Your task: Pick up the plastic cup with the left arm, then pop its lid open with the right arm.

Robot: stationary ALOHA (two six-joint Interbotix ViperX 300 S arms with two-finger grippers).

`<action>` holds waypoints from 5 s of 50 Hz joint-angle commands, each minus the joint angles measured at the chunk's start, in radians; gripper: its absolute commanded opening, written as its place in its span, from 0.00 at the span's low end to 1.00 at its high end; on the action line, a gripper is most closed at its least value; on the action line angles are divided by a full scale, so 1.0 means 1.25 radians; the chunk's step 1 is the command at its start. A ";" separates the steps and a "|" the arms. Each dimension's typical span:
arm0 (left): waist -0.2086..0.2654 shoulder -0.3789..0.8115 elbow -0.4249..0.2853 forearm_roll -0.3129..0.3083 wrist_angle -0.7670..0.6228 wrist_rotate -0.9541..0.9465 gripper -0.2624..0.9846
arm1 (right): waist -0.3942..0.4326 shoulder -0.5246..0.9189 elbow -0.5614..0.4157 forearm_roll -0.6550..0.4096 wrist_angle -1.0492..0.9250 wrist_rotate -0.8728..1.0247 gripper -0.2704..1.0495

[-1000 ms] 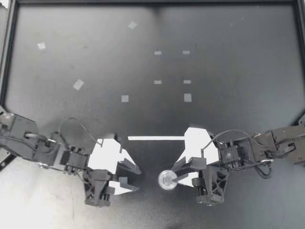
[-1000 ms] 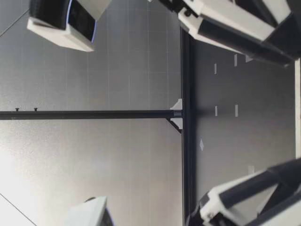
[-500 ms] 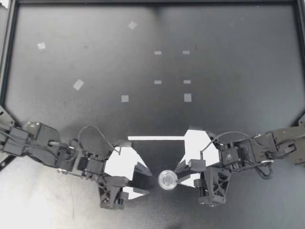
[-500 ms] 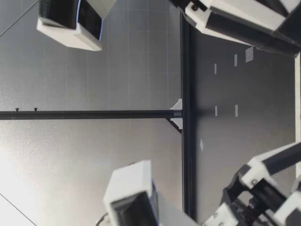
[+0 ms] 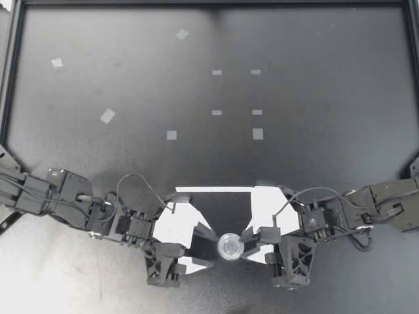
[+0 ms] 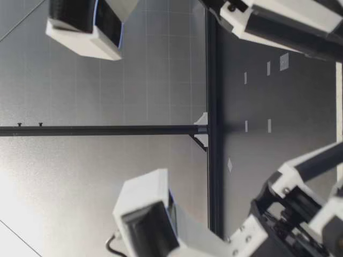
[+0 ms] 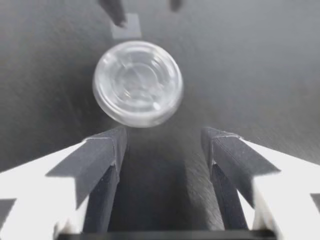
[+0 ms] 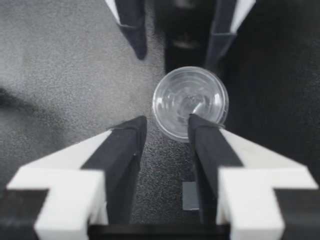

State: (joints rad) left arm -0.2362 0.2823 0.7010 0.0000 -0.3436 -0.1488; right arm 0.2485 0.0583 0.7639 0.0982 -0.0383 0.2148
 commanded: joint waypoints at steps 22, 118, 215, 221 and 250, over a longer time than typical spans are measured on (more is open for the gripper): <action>0.015 0.009 -0.036 -0.001 -0.010 0.009 0.69 | 0.007 -0.005 -0.013 -0.001 -0.010 0.001 0.49; 0.015 0.027 -0.066 0.000 0.048 0.016 0.41 | 0.010 -0.020 0.045 0.002 -0.043 0.075 0.50; 0.034 -0.223 0.184 -0.082 -0.491 0.225 0.29 | -0.237 -0.169 0.139 -0.286 -0.950 0.588 0.66; 0.034 -0.229 0.185 -0.082 -0.492 0.210 0.29 | -0.254 -0.212 0.121 -0.443 -0.836 0.495 0.66; 0.034 -0.231 0.190 -0.083 -0.490 0.185 0.29 | -0.252 -0.241 0.151 -0.484 -0.595 0.198 0.66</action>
State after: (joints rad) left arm -0.1917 0.0199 0.9449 -0.1043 -0.9511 0.0844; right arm -0.0614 -0.2316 0.9633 -0.5093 -0.7793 0.4633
